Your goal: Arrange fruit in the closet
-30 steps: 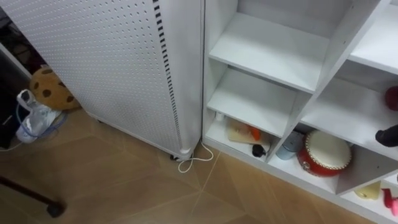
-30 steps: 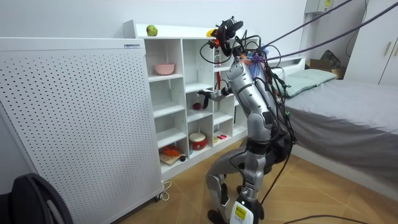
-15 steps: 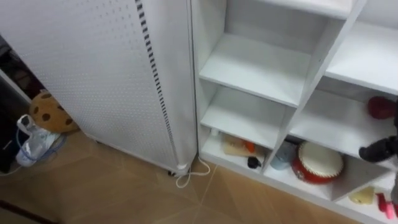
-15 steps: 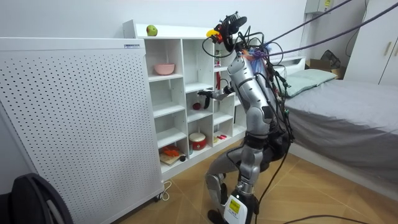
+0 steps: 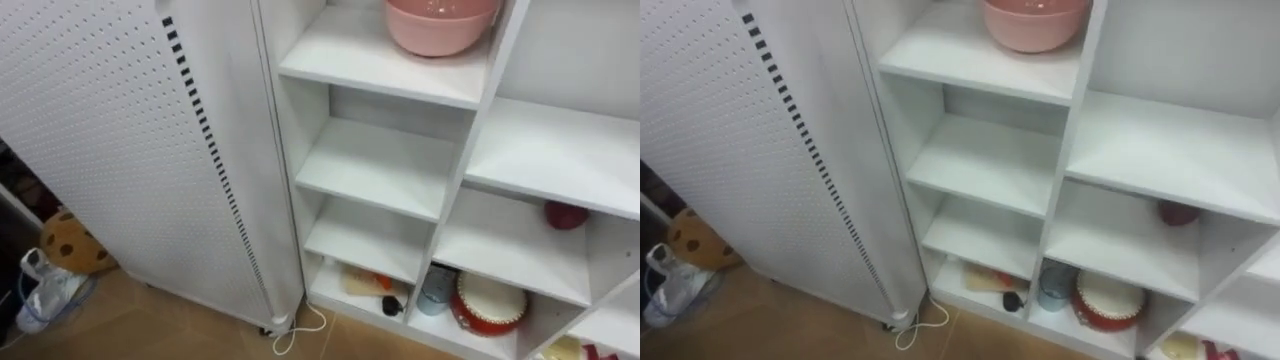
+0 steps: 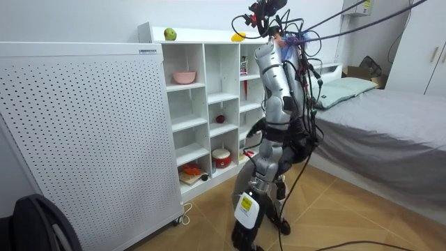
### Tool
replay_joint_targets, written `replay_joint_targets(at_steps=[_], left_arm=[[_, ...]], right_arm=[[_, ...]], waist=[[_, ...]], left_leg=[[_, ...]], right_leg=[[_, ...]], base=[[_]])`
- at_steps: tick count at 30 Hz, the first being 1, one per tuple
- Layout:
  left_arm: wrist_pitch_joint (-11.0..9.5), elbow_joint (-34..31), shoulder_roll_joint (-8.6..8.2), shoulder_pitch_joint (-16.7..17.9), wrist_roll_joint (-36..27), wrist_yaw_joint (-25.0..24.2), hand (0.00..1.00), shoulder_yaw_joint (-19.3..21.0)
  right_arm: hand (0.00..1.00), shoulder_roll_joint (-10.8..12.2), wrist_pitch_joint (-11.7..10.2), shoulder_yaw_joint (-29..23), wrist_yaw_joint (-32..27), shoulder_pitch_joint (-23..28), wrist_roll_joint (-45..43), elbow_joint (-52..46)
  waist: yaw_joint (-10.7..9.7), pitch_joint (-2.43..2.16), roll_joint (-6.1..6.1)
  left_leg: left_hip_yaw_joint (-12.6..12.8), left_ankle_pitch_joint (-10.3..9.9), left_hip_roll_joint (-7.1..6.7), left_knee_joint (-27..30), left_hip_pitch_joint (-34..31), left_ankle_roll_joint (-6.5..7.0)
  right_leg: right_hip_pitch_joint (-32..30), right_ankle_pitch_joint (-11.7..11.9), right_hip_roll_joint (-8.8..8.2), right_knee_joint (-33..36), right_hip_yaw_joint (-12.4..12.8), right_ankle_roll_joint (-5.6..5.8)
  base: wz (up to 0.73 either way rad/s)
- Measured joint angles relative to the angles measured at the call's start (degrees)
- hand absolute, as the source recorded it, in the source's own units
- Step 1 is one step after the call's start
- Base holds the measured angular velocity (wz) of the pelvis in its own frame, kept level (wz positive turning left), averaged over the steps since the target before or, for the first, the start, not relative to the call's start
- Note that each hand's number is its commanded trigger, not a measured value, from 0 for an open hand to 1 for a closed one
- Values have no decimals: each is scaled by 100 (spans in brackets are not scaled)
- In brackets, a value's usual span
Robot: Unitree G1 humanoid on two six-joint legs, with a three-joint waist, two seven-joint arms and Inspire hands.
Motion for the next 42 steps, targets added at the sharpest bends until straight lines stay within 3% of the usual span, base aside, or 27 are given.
replay_joint_targets(at_steps=[3,5,11,12,14,18,23,27,28,32,42], left_arm=[[-50,61,-210,-28,5,7,0,-1],[-100,77,-278,-65,71,42,0,2],[-134,165,-621,-49,464,349,0,172],[-133,161,-638,-40,502,388,0,214],[-116,81,-656,27,539,437,0,253],[-48,66,-818,156,903,471,0,676],[20,41,-1007,291,1363,538,0,1026],[131,73,-1152,321,1458,538,0,1131],[162,114,-1186,319,1468,520,0,1132],[264,173,-1300,378,1520,337,0,1263],[473,400,-1343,381,1551,82,0,1434]], right_arm=[[0,393,-121,-46,102,362,-51,396],[0,562,-175,-50,128,543,-28,612],[0,968,-238,-372,163,1132,88,984],[0,1057,-230,-514,185,1212,118,1079],[0,1185,-223,-738,189,1284,117,1153],[0,1473,-174,-1241,306,1398,168,1379],[0,1607,15,-1455,423,1706,386,1482],[0,1730,161,-1638,683,1732,397,1619],[0,1780,214,-1721,773,1726,438,1731],[0,1923,324,-2096,1071,1750,996,2098],[0,2013,599,-2298,1640,1689,1380,2612]], waist=[[-215,-67,117],[-305,-74,139],[-683,-107,118],[-739,-133,92],[-836,-172,68],[-1113,-184,69],[-1209,-204,36],[-1287,-198,33],[-1305,-215,40],[-1423,-212,73],[-1452,-205,96]], left_leg=[[-22,152,-32,-509,425,9],[10,266,-39,-843,746,40],[146,604,-175,-2104,2069,74],[173,646,-203,-2313,2308,81],[214,692,-212,-2569,2651,92],[224,706,-222,-2995,3410,91],[393,692,-228,-3373,4186,76],[554,667,-211,-3522,4483,69],[602,662,-200,-3557,4565,63],[664,659,-201,-3684,4844,60],[831,629,-167,-3788,5248,34]], right_leg=[[478,148,42,-532,-156,56],[790,261,84,-876,-184,82],[2010,556,140,-1951,-207,233],[2218,577,151,-2116,-197,265],[2544,647,202,-2393,-188,311],[3348,792,338,-3022,-168,388],[4005,865,419,-3410,-21,436],[4161,861,454,-3491,166,445],[4211,865,469,-3523,211,450],[4456,875,506,-3638,341,460],[4766,896,596,-3756,596,451]], base=[[11],[4],[-1],[0],[-8],[-7],[-16],[-23],[-19],[-10],[-9]])
